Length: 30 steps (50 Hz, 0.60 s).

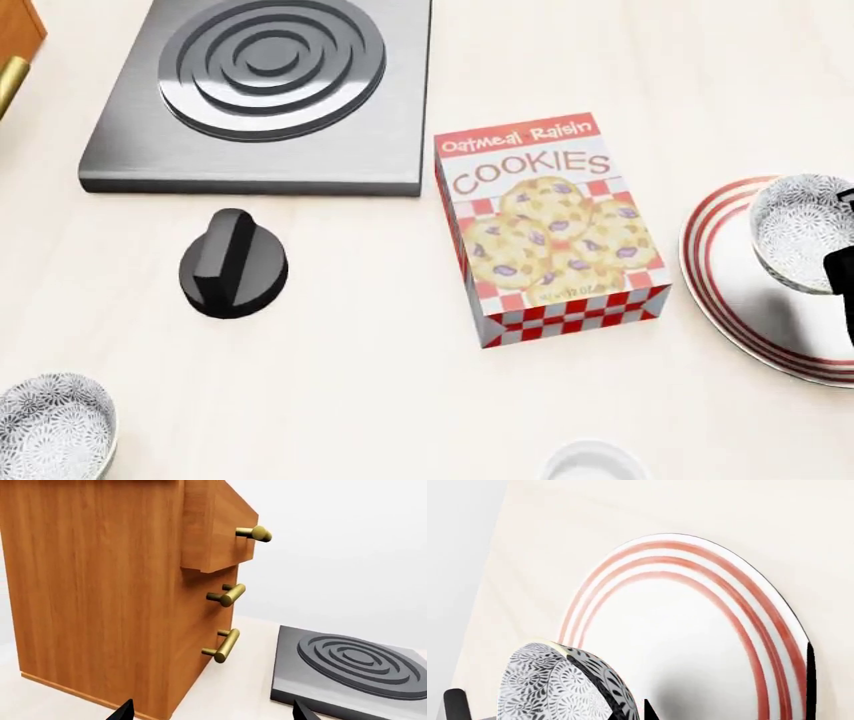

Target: Pick the akita bowl from table center and place it on the plate.

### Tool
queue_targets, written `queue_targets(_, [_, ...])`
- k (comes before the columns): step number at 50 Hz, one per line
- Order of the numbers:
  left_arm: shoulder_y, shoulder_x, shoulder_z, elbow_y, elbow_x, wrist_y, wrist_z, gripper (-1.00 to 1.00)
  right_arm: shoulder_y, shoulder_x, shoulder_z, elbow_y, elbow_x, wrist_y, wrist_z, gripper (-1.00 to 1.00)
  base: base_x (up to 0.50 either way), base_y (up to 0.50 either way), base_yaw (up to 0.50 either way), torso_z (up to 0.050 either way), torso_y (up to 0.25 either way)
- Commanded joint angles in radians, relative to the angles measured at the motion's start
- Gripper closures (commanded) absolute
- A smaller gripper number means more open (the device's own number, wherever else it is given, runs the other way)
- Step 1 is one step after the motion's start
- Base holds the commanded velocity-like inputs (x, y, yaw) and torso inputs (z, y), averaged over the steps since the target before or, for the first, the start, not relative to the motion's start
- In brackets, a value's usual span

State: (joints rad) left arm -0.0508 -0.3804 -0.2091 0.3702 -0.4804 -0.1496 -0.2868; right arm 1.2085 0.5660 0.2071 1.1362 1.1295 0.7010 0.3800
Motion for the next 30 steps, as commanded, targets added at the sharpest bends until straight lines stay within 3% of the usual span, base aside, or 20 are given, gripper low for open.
queue_targets(1, [0.004,-0.005,-0.003,0.01,-0.006,-0.001,-0.003,-1.0,0.081,0.002,-0.03,0.16,-0.054,-0.081,-0.119,1.0,0.0,0.0,0.0,0.0,0.0])
queue_targets(15, [0.009,-0.008,-0.003,0.014,-0.009,0.002,-0.004,-1.0,0.055,-0.024,0.071,0.172,-0.152,-0.094,-0.131,1.0,0.0,0.0,0.0,0.0,0.0])
queue_targets(29, [0.029,-0.011,-0.015,0.029,-0.017,0.01,-0.007,-1.0,0.069,-0.056,0.288,0.172,-0.461,-0.084,-0.165,1.0,0.0,0.0,0.0,0.0,0.001])
queue_targets(30, [0.032,-0.011,-0.015,0.032,-0.017,0.01,-0.007,-1.0,0.069,-0.058,0.297,0.172,-0.483,-0.111,-0.165,-1.0,0.0,0.0,0.0,0.0,0.0])
